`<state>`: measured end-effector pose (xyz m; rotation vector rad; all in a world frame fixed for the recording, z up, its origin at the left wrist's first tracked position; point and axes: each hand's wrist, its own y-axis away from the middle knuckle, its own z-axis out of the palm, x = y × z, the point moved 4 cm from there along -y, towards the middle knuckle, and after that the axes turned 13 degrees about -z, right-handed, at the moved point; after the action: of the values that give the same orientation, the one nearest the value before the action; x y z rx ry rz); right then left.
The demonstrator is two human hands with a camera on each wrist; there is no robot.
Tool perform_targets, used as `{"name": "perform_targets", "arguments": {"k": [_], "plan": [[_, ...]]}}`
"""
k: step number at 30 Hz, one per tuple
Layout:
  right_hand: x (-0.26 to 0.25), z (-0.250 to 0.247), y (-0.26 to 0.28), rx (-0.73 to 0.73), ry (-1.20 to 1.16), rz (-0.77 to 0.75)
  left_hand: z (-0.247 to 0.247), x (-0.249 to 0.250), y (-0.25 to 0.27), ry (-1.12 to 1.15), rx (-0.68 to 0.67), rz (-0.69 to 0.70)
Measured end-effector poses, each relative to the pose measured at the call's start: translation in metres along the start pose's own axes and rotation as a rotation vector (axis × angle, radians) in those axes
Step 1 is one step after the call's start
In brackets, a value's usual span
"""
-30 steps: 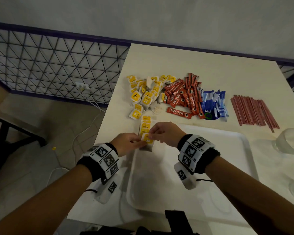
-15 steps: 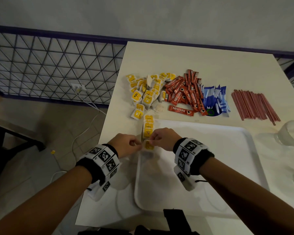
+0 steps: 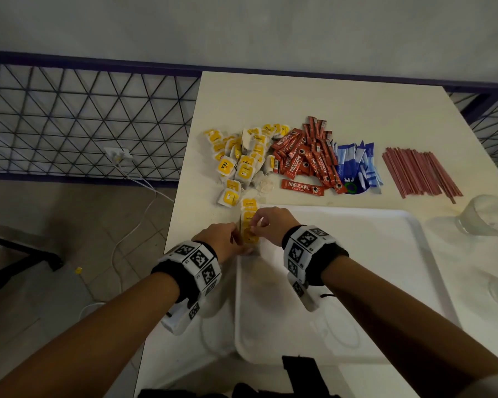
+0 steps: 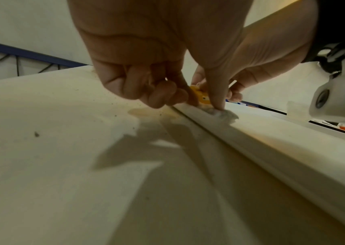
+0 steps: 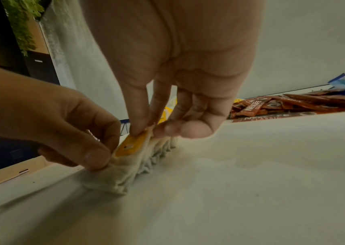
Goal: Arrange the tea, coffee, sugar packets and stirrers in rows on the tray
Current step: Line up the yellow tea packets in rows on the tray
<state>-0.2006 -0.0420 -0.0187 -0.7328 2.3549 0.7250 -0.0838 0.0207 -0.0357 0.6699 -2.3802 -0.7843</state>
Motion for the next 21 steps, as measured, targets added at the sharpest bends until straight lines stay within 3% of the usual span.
{"name": "perform_targets", "arguments": {"k": [10, 17, 21], "plan": [[0.016, 0.002, 0.011, 0.089, -0.262, 0.14, -0.002, 0.0, -0.003, 0.012, 0.035, 0.017], [0.015, -0.002, 0.006, 0.099, -0.275, 0.158, -0.008, -0.005, -0.006, 0.091, 0.029, 0.014], [0.011, -0.027, -0.012, 0.146, -0.219, 0.137, -0.037, -0.008, -0.014, 0.201, 0.128, -0.015]]}}
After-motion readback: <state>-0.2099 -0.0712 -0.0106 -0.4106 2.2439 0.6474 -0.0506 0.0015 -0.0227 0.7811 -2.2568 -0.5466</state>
